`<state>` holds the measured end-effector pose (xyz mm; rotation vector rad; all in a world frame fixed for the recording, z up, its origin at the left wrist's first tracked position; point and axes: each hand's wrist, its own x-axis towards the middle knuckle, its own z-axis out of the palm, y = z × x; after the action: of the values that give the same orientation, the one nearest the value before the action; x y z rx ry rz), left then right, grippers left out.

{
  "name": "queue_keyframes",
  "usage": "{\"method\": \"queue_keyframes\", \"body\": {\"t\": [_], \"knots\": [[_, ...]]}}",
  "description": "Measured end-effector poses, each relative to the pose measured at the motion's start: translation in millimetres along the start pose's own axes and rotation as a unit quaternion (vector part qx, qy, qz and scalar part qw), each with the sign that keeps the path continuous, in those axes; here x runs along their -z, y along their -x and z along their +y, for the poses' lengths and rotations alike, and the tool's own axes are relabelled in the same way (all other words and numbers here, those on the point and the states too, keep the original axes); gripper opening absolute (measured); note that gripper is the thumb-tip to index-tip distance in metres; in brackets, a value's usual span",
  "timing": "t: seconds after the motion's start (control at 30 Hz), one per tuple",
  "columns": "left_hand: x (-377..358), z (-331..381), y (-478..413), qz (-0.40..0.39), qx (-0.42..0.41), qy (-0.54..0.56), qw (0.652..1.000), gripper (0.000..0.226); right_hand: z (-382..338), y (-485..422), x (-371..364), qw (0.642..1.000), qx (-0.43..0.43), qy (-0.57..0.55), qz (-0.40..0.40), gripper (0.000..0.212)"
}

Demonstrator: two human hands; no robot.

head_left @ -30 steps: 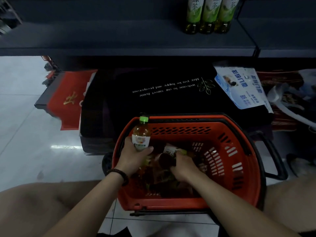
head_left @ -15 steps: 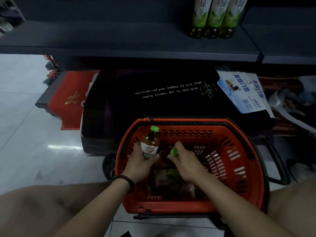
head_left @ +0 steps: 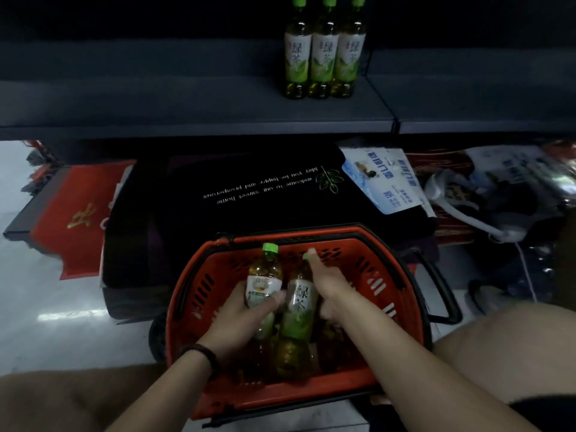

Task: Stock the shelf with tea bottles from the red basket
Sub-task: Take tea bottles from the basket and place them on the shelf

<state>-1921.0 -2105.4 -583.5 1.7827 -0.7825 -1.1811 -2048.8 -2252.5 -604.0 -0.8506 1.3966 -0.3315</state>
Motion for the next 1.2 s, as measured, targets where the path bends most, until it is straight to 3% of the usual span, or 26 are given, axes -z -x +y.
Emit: {"method": "queue_keyframes", "body": {"t": [0.07,0.23,0.33,0.47,0.67,0.77,0.87,0.97,1.03,1.2], "knots": [[-10.1,2.0,2.1,-0.024,0.007,-0.009,1.0,0.014,3.3,-1.8,0.8,0.996,-0.083,-0.028,-0.026,0.077],[-19.2,4.0,-2.9,-0.036,0.044,0.023,0.998,0.011,2.3,2.5,4.8,0.987,-0.119,-0.049,-0.1,0.053],[-21.2,3.4,-8.6,0.0,0.062,0.057,0.996,0.025,3.5,15.5,5.1,0.976,-0.1,-0.016,-0.191,0.036],[-13.4,10.4,-16.8,0.017,0.061,0.098,0.993,0.037,-1.1,27.8,15.1,0.967,-0.059,-0.01,-0.249,0.051],[-7.0,20.9,-23.1,0.018,0.055,0.157,0.986,0.053,-7.9,32.0,21.9,0.957,-0.016,-0.005,-0.29,0.044],[-3.3,35.2,-23.8,0.003,0.038,0.171,0.985,0.05,-15.2,31.1,28.5,0.96,0.052,0.004,-0.275,0.043],[4.6,50.7,-23.5,-0.02,0.015,0.175,0.984,0.057,-26.5,35.1,33.3,0.961,0.108,-0.011,-0.253,0.055],[17.7,62.6,-31.3,0.004,0.008,0.201,0.98,0.075,-42.0,44.6,33.9,0.956,0.151,-0.07,-0.241,0.046],[22.2,70.0,-33.9,0.014,0.009,0.227,0.974,0.072,-50.9,51.1,32.4,0.955,0.175,-0.095,-0.221,0.041],[29.7,90.0,-25.1,-0.025,0.03,0.267,0.963,0.072,-59.0,57.9,23.6,0.952,0.277,-0.034,-0.127,0.039]]}}
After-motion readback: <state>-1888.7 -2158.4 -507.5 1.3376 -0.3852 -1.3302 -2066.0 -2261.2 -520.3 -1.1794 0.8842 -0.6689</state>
